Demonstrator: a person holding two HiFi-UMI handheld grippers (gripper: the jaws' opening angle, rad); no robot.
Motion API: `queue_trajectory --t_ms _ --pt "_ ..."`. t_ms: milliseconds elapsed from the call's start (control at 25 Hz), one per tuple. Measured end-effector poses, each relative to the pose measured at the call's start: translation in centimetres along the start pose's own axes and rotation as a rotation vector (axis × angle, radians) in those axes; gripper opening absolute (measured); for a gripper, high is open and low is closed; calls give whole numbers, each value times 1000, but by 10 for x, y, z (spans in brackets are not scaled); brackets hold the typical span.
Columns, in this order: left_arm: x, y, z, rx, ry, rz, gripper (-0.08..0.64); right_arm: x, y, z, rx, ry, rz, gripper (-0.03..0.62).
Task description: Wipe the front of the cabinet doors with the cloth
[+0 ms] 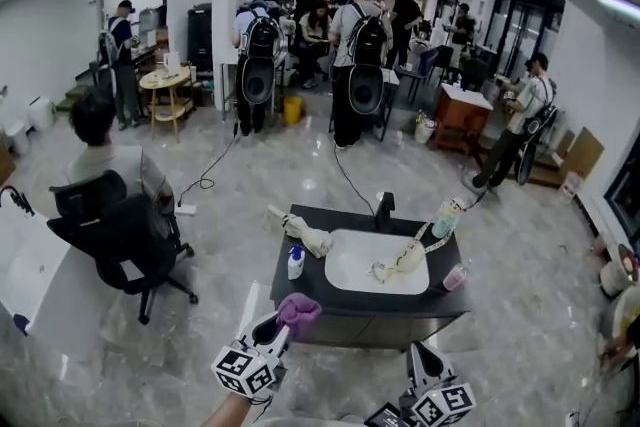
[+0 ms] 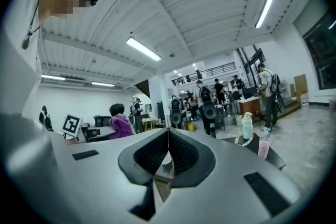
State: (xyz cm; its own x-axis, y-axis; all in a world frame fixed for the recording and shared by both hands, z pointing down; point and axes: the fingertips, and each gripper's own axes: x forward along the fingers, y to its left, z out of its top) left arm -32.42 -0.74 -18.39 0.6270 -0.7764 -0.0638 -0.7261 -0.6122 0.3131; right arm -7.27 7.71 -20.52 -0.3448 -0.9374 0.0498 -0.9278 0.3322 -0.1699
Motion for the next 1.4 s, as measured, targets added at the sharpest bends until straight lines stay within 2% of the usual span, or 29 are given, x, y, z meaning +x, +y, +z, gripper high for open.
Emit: queue_trajectory --t_ms 80,240,440,600,720,840,1000,1200,1400 --pt "-12 -3 17 -4 -11 3 69 -11 7 19 7 -10 -18 28" --pt "-35 -5 48 42 -9 -27 69 -28 28 40 -30 -8 -31 28" --pt "-52 5 86 89 -35 -60 71 -33 65 64 -38 -40 -4 28" --pt "-67 6 107 88 -58 -65 71 -42 100 71 -47 -19 39 28" --pt "-71 -1 100 49 -54 -70 71 -46 103 63 16 -22 26 28" --pt "-69 -17 79 5 -3 -94 71 -43 107 53 87 -43 34 28" --pt "-79 -49 62 21 52 -113 71 -54 110 48 56 -47 28 28" --pt "-91 -90 58 25 37 -54 71 -82 91 58 27 -72 57 28" --pt "-93 -144 25 17 59 -13 71 -133 54 48 14 -53 58 28"
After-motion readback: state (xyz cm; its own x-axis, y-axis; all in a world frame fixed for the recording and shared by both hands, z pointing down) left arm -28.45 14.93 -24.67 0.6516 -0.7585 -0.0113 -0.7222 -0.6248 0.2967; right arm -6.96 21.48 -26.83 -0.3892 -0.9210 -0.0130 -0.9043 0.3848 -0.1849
